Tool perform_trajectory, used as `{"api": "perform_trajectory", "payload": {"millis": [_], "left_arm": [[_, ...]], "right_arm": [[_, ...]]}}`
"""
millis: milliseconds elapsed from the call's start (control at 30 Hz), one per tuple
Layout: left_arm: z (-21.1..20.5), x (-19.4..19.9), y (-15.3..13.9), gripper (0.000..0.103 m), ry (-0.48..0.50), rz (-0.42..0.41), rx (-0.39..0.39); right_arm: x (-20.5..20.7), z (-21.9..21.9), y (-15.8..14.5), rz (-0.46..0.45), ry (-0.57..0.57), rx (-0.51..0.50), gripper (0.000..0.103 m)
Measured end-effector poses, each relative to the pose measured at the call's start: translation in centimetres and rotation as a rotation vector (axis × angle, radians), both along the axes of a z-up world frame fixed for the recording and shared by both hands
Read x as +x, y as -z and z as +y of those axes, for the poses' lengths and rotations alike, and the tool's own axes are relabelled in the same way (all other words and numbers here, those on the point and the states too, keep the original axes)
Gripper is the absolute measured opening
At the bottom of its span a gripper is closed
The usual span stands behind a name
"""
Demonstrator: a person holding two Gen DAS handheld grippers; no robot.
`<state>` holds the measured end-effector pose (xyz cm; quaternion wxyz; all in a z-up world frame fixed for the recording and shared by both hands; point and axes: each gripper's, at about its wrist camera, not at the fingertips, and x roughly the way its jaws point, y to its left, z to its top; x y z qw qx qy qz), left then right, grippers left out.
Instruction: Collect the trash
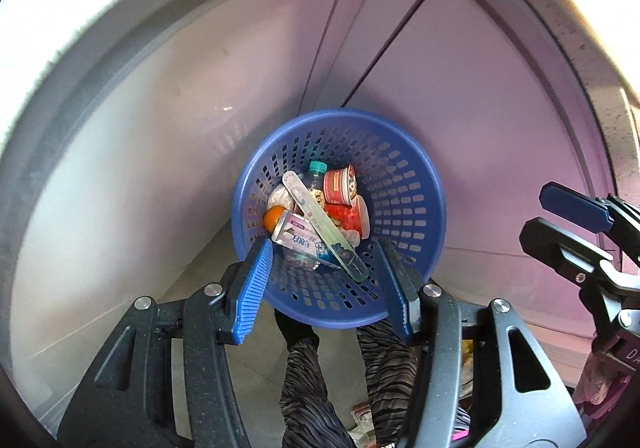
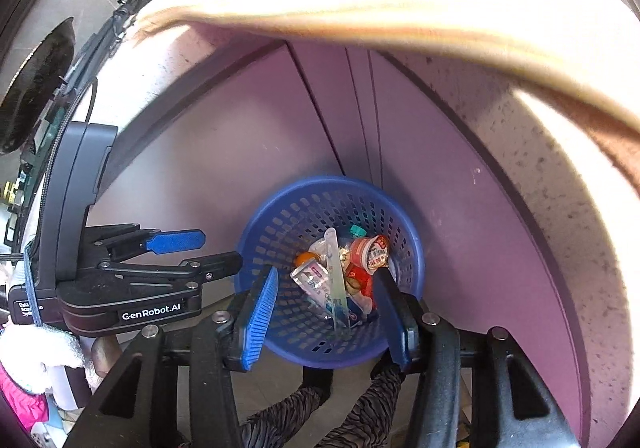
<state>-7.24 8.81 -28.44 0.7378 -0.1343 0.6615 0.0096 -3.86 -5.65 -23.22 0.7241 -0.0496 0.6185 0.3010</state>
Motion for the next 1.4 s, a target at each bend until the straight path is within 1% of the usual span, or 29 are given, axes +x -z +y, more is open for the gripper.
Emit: {"api": "perform_trajectory", "payload": {"millis": [133,200,333,500,567,833,900,967,1000,1100,1167,1367,1400], "left_arm": [[0.2,0.1,-1.8,0.053,0.005,-0.030,0.014],[0.2,0.1,-2.9,0.053,0.008,-0.049,0.022],[0.2,0.2,-5.1,0.054,0.012,-0.091,0.039],[0.2,0.4,-8.5,0.054,0.007,-0.155,0.049],[0.1,0.5,-9.8,0.058,0.008,-0.179,0.049],[-0.6,1.6,-15.3,0.061,0.015,-0.283,0.061],[-0.9,1.9,-16.9,0.064,0.013,-0.312,0.066],[-1.1,2.3,-18.4,0.071,-0.001,-0.346,0.064],[-1.1,2.5,-19.4,0.072,-0.007,-0.367,0.064],[-1.5,3.3,-22.3,0.073,-0.013,-0.424,0.083],[-2.0,3.8,-24.2,0.078,-0.018,-0.467,0.092],[-3.2,4.2,-29.3,0.091,-0.032,-0.613,0.098],[-3.5,4.2,-30.0,0.093,-0.029,-0.633,0.098]], "right_arm": [[0.0,-0.3,-1.8,-0.025,-0.006,0.019,0.052],[0.1,-0.5,-2.9,-0.040,-0.007,0.027,0.055],[0.0,-1.1,-5.0,-0.068,-0.004,0.054,0.057],[0.2,-2.0,-7.9,-0.114,0.002,0.087,0.064],[0.2,-2.2,-8.9,-0.133,0.006,0.099,0.066],[1.0,-3.9,-13.9,-0.221,0.032,0.149,0.076],[1.3,-4.6,-15.2,-0.244,0.042,0.163,0.078],[1.6,-5.4,-16.6,-0.266,0.054,0.180,0.079],[1.7,-5.7,-17.1,-0.277,0.061,0.188,0.082],[2.1,-6.8,-19.3,-0.324,0.086,0.217,0.085],[2.4,-7.6,-20.8,-0.353,0.102,0.235,0.086],[3.3,-10.0,-25.0,-0.452,0.156,0.292,0.103],[3.4,-10.4,-25.7,-0.470,0.166,0.308,0.103]]}}
